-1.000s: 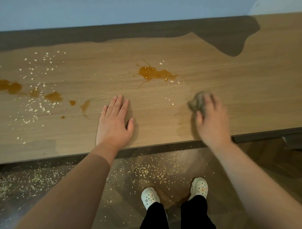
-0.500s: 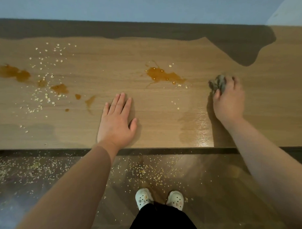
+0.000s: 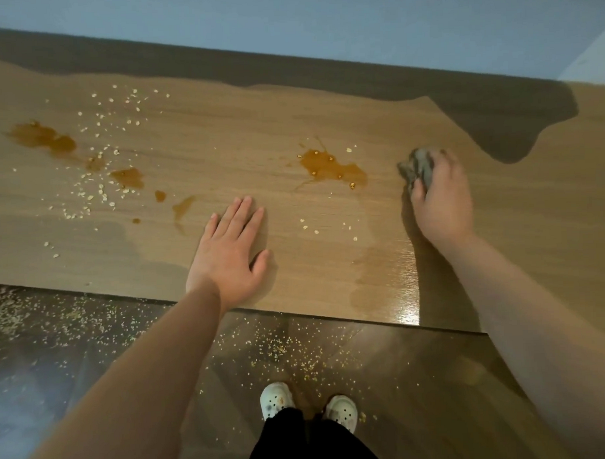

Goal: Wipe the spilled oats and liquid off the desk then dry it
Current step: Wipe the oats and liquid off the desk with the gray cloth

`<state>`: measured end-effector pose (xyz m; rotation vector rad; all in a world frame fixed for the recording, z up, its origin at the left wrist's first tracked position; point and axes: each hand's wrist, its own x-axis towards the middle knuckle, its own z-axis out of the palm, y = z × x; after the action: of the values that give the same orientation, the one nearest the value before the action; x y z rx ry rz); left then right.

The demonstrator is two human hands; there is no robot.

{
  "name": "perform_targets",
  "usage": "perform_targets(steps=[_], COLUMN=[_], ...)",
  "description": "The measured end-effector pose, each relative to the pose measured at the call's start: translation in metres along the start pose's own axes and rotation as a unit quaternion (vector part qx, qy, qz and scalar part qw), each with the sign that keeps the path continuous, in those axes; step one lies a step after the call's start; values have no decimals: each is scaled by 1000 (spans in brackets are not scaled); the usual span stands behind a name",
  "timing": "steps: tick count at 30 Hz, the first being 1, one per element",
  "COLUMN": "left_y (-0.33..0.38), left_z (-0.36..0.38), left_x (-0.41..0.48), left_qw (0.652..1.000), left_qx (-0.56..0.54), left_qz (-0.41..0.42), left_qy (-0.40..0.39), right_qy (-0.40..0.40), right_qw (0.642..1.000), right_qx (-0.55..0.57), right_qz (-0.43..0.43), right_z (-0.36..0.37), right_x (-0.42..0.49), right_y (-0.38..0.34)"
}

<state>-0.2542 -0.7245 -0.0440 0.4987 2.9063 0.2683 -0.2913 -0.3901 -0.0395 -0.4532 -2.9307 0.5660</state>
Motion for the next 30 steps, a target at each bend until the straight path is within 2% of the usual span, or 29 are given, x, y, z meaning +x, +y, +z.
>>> perform_targets(steps=[2,4,5,8,10,12,15,17,21,23,25,28,30], left_y=[0,0,0,1,1,0,-2,-3,-3,-2,-2,-2,-2], left_z=[1,1,1,1,1,2,4,5,5,5,4,3,4], left_x=[0,1,1,0,0,1,1,1,0,0,0,1,0], left_qw=[1000,1000,1000,1000,1000,1000,1000,1000,1000,1000,1000,999,999], left_qx=[-5,-12,-14,-11,-14,-14,-5,-4,-5,-12,-17,-23,-23], left_qz=[0,0,1,1,1,2,2,1,0,-1,0,3,5], left_qy=[2,8,10,10,12,13,13,14,20,22,24,28,29], right_qy=[42,53,35,-53,-86,-53,16,32,-39,-68,-39,17,21], right_qw=[996,995,998,994,985,992,999,998,990,981,990,1000,1000], right_qx=[8,2,3,-19,-25,-17,-24,-35,-19,-10,-5,-5,-11], right_qz=[72,89,60,-99,-150,-109,18,38,-132,-183,-136,3,-9], right_z=[5,11,13,11,2,3,14,25,31,20,13,14,22], right_x=[23,23,14,-21,-11,22,74,84,57,55,73,108,105], right_y=[-11,-33,-41,-37,-20,-11,-25,-45,-58,-42,-24,-20,-39])
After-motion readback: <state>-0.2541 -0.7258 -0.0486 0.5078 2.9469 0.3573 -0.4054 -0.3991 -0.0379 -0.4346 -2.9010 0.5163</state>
